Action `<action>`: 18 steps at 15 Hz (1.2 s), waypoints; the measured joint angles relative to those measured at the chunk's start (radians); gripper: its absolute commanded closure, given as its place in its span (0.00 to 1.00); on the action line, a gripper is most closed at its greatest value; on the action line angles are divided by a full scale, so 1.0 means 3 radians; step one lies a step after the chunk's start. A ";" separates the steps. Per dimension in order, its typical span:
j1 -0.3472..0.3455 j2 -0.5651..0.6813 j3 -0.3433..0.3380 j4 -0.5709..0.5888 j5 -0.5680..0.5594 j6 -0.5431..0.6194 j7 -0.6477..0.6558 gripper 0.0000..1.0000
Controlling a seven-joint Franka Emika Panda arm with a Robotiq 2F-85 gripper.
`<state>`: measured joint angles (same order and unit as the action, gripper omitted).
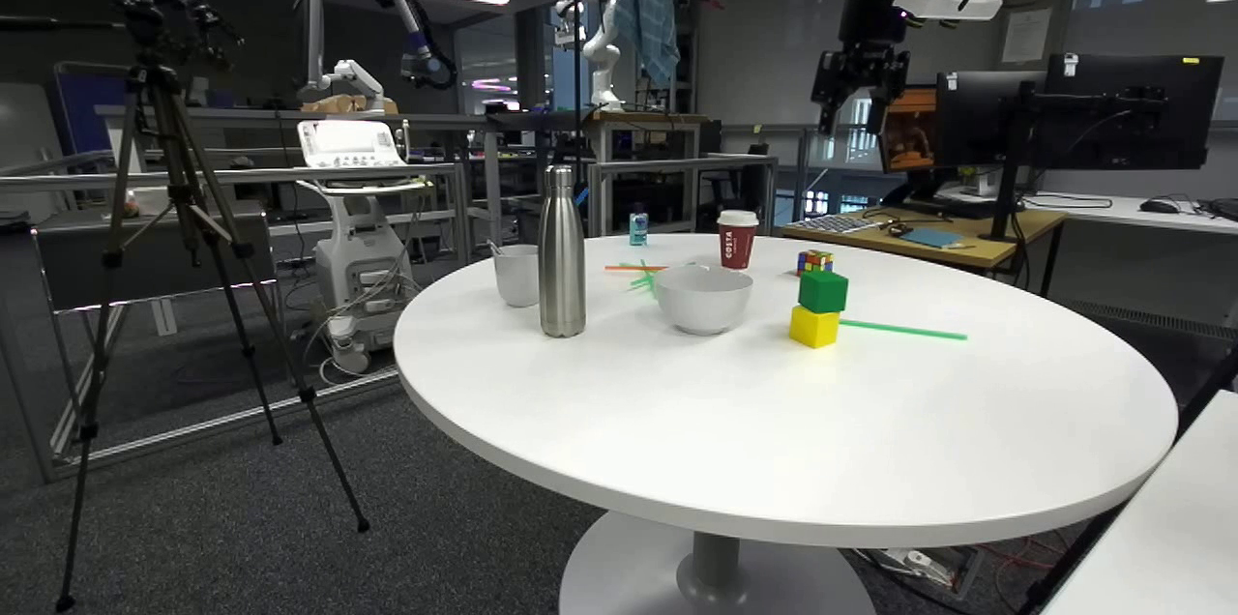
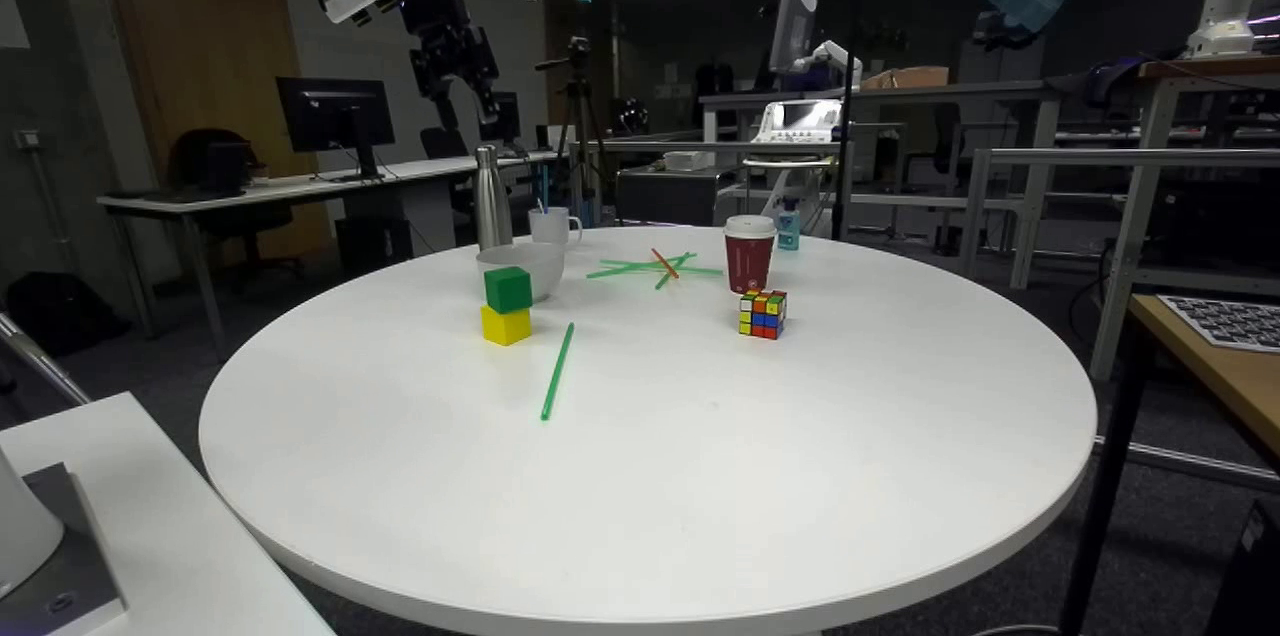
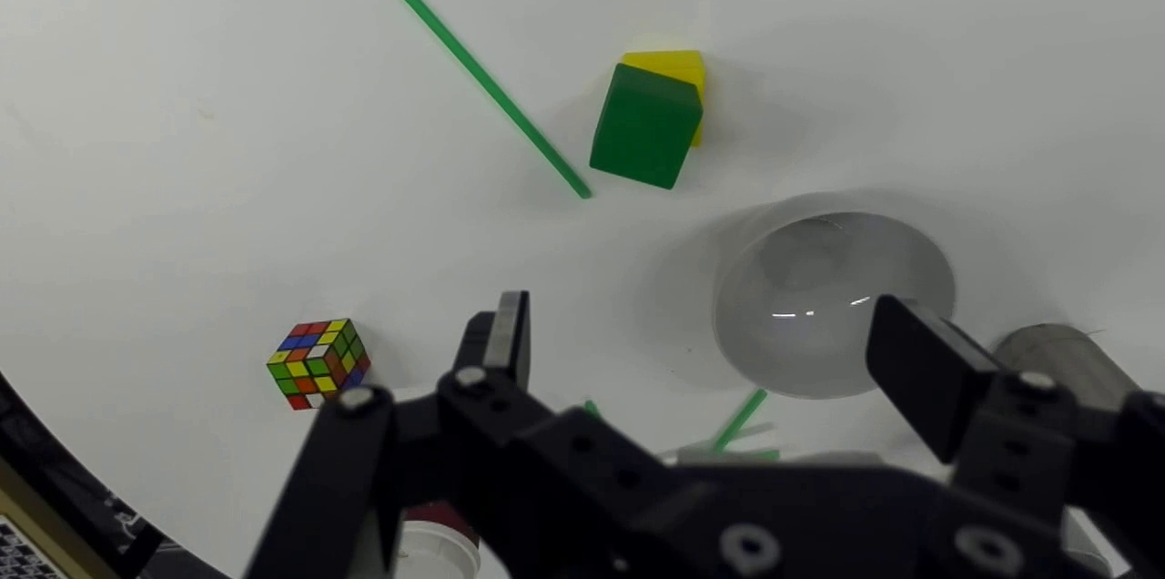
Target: Take the green block and put it on the table
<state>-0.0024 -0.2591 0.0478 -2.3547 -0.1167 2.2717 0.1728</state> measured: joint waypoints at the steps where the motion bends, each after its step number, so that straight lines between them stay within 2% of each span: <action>1: -0.0002 0.0039 -0.0011 0.0005 0.0009 0.0043 0.0052 0.00; 10: -0.0031 0.0338 -0.0019 0.0040 0.0006 0.0142 0.0693 0.00; 18: -0.0034 0.0625 -0.0024 0.0065 0.0006 0.0142 0.0844 0.00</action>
<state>-0.0126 -0.0715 0.0406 -2.3352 -0.1150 2.3142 0.4261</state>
